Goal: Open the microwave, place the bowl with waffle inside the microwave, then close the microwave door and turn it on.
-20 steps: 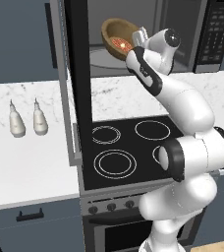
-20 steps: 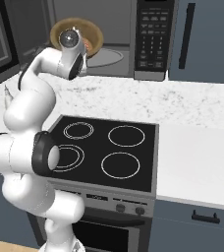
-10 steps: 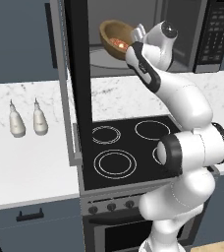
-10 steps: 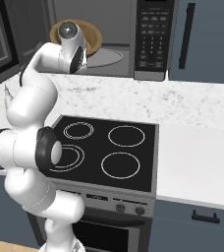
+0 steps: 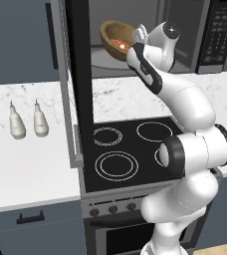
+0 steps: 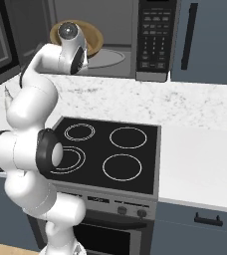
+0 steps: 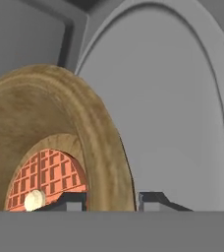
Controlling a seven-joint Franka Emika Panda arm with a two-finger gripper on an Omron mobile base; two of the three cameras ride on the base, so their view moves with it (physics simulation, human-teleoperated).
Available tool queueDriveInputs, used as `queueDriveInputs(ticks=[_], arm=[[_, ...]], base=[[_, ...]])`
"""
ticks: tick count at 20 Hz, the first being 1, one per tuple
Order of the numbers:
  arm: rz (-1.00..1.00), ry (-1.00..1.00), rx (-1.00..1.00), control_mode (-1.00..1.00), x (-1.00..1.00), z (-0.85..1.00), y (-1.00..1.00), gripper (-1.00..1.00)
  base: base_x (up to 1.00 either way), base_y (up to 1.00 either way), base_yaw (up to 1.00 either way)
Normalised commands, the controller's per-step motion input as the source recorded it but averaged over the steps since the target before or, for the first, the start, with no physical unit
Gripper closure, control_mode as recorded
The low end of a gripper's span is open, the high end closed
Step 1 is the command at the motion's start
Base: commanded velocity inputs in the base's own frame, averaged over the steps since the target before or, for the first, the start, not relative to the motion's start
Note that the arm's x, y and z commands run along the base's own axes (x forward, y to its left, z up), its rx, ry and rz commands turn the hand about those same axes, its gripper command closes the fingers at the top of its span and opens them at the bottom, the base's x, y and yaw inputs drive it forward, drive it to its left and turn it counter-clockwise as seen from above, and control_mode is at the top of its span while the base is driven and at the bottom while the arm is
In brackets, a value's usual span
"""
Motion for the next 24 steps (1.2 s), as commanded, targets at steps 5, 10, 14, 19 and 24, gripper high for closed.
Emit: queueDriveInputs(ticks=[5, 10, 14, 19, 24], arm=[[0.02, -0.03, 0.01, -1.0, 0.0, 0.0, -0.07, -1.0], [0.0, -0.31, 0.01, -1.0, -0.31, 0.0, -0.28, -1.0], [0.0, -0.22, 0.0, -1.0, -0.73, 0.05, -0.05, -1.0], [0.0, -0.07, 0.0, -1.0, -1.0, 0.53, -0.01, -1.0], [0.0, 0.0, -0.02, -1.0, -0.94, 0.6, 0.0, -1.0]], base=[[0.0, 0.0, 0.0], [0.0, 0.0, 0.0], [0.0, 0.0, 0.0], [0.0, 0.0, 0.0], [0.0, 0.0, 0.0]])
